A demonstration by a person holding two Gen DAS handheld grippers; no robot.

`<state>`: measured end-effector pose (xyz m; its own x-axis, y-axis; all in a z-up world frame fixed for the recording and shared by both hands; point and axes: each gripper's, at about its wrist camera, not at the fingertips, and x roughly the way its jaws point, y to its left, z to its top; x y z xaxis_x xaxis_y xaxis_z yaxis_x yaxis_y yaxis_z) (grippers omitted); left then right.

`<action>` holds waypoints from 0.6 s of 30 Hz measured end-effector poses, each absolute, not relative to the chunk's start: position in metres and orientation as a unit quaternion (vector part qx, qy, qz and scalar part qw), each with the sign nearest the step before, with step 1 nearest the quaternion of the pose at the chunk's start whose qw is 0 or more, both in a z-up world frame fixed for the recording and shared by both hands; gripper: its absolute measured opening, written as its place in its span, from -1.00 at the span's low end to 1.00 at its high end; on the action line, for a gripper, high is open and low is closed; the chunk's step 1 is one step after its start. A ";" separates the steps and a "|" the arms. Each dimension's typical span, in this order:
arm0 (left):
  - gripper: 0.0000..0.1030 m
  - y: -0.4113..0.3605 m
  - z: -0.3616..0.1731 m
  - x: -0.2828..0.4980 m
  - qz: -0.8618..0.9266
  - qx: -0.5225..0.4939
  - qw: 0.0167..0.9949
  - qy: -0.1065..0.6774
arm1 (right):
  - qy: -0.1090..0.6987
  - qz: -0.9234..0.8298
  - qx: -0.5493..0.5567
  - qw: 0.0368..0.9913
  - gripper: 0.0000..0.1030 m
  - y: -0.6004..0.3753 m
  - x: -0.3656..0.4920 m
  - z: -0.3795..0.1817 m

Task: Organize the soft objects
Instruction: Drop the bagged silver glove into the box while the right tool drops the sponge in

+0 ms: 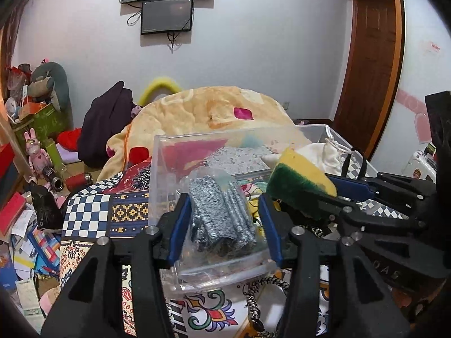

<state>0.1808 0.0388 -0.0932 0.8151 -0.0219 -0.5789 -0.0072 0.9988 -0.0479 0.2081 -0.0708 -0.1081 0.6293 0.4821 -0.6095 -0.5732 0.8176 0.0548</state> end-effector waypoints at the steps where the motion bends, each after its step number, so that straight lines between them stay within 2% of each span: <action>1: 0.03 0.038 -0.092 0.180 -0.003 -0.022 0.953 0.303 | 0.314 0.292 -0.076 0.900 -0.39 -0.071 0.207 -0.108; 4: 0.07 0.037 -0.086 0.169 -0.014 -0.031 0.954 0.298 | 0.309 0.291 -0.084 0.901 -0.35 -0.074 0.201 -0.104; 6: 0.19 0.038 -0.082 0.163 -0.018 -0.038 0.955 0.294 | 0.304 0.295 -0.086 0.902 -0.32 -0.077 0.195 -0.099; 8: 0.27 0.039 -0.075 0.152 -0.021 -0.042 0.958 0.284 | 0.297 0.296 -0.088 0.904 -0.22 -0.079 0.193 -0.094; 11: 0.46 0.040 -0.067 0.138 -0.020 -0.042 0.962 0.268 | 0.278 0.294 -0.086 0.911 0.04 -0.089 0.182 -0.086; 13: 0.52 0.042 -0.063 0.127 -0.023 -0.049 0.964 0.260 | 0.273 0.293 -0.076 0.913 0.25 -0.096 0.176 -0.081; 15: 0.62 0.045 -0.062 0.120 -0.030 -0.057 0.963 0.260 | 0.273 0.303 -0.064 0.911 0.34 -0.101 0.169 -0.080; 18: 0.65 0.045 -0.065 0.110 -0.035 -0.059 0.962 0.265 | 0.277 0.314 -0.060 0.906 0.36 -0.106 0.159 -0.082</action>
<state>0.1098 0.0448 -0.0648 0.8575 -0.0989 -0.5049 0.0366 0.9906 -0.1319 0.1587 -0.1058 -0.0820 0.6498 0.5351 -0.5398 -0.6020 0.7959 0.0642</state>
